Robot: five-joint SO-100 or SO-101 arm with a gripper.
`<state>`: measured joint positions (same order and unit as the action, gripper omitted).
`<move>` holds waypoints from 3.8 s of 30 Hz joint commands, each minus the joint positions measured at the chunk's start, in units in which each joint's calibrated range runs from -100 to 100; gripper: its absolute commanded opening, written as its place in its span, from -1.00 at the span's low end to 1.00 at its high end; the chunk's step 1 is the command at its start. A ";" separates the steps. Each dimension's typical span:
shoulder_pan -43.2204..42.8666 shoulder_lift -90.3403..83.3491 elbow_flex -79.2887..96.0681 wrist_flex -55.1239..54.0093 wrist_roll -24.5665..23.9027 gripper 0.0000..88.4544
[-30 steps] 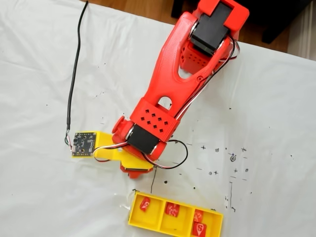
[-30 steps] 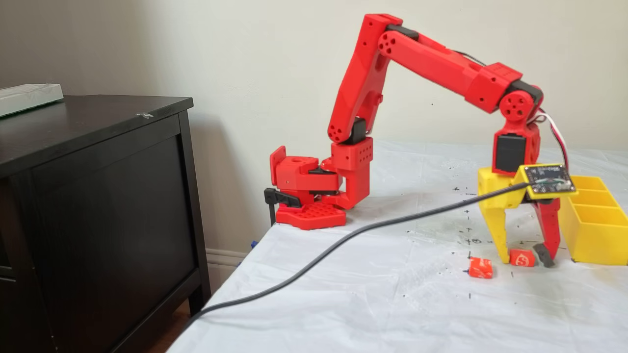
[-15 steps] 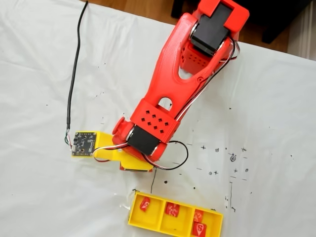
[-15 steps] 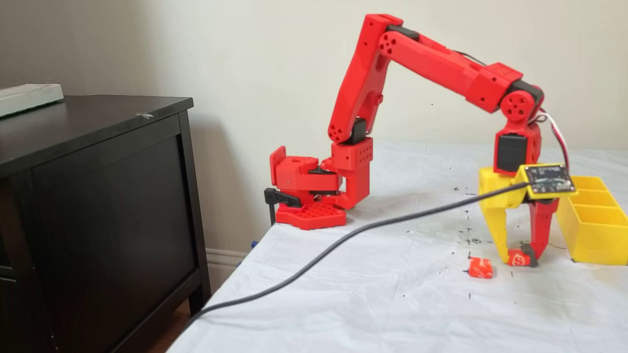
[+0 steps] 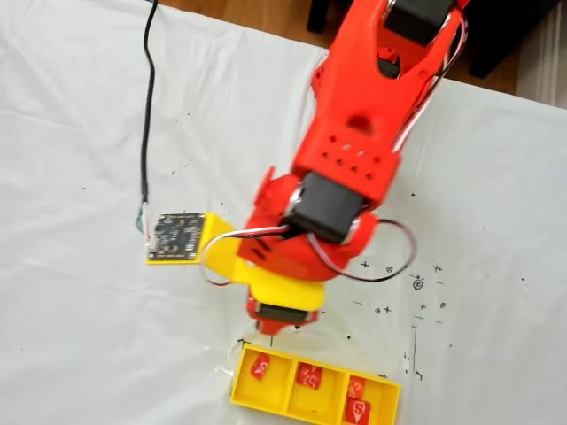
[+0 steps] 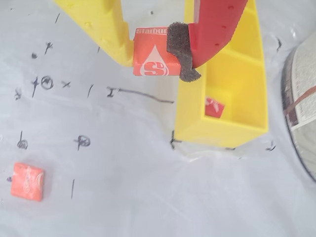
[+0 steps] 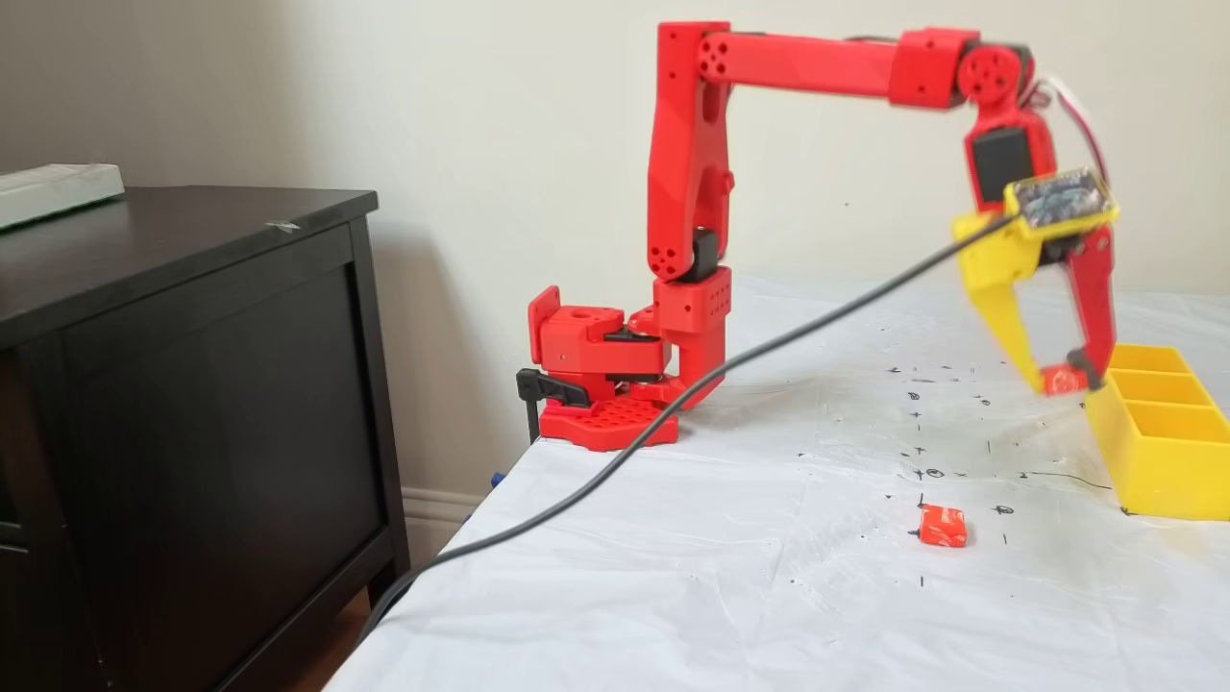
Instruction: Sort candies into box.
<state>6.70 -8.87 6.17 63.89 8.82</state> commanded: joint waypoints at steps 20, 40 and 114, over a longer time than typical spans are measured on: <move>-10.24 3.86 -15.50 -9.41 -6.11 -1.00; -12.50 8.02 -10.95 -14.08 -5.32 -1.00; 7.15 -4.28 5.80 -2.70 4.79 -1.00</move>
<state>10.44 -5.64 10.20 62.09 10.92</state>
